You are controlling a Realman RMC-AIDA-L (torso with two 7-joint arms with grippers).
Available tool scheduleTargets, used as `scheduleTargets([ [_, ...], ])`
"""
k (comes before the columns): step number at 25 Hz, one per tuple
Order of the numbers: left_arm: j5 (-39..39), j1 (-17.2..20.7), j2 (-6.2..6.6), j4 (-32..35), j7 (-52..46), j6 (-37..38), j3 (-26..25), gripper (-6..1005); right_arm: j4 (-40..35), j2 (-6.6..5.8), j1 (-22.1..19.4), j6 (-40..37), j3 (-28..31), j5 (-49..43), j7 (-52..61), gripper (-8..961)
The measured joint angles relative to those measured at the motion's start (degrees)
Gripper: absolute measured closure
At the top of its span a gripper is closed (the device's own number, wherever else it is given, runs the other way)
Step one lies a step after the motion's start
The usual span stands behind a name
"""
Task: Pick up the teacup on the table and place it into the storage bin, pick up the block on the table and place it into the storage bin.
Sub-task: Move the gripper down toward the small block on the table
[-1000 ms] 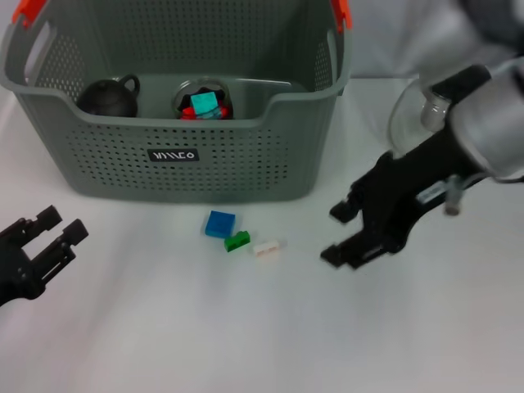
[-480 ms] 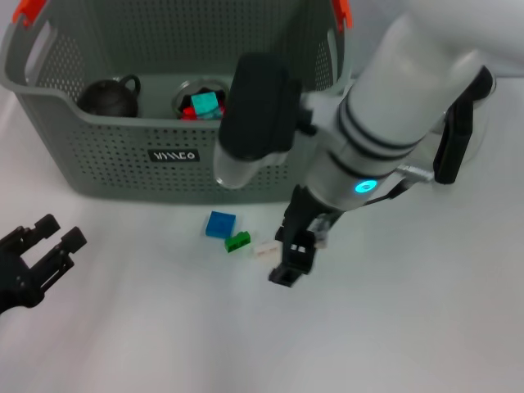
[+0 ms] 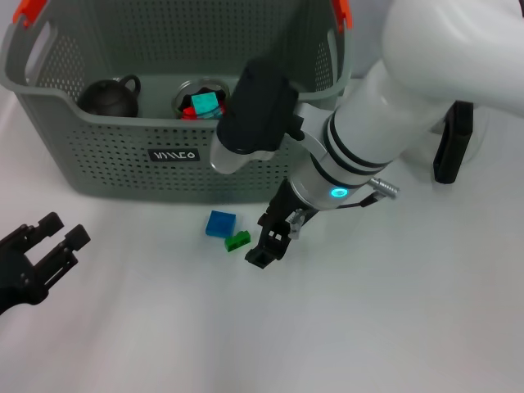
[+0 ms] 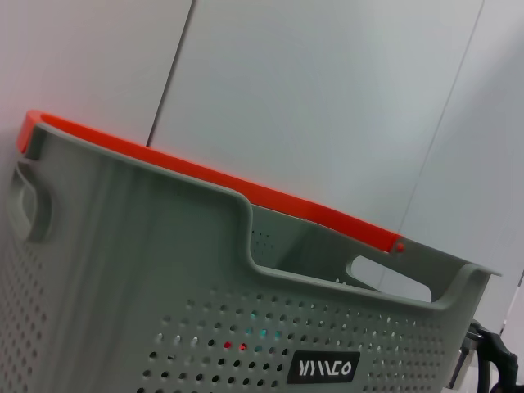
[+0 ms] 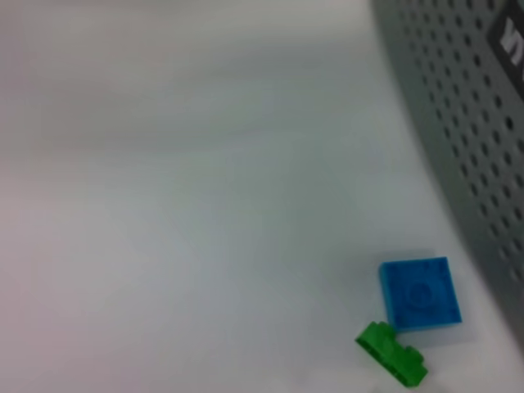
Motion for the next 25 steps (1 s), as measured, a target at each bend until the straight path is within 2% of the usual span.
scheduleTargets([
  [5, 0.0, 0.0, -0.04, 0.0, 0.0, -0.1, 0.0, 470, 3.8, -0.01, -0.5, 4.8, -1.2, 2.9, -0.5, 346],
  [15, 0.0, 0.0, -0.04, 0.0, 0.0, -0.2, 0.0, 470, 7.0, 0.28, -0.8, 9.4, -4.4, 5.6, -1.2, 346],
  [25, 0.0, 0.2, -0.12, 0.0, 0.0, -0.6, 0.1, 470, 8.2, 0.16, -0.6, 8.3, -4.5, 7.8, -2.1, 347],
])
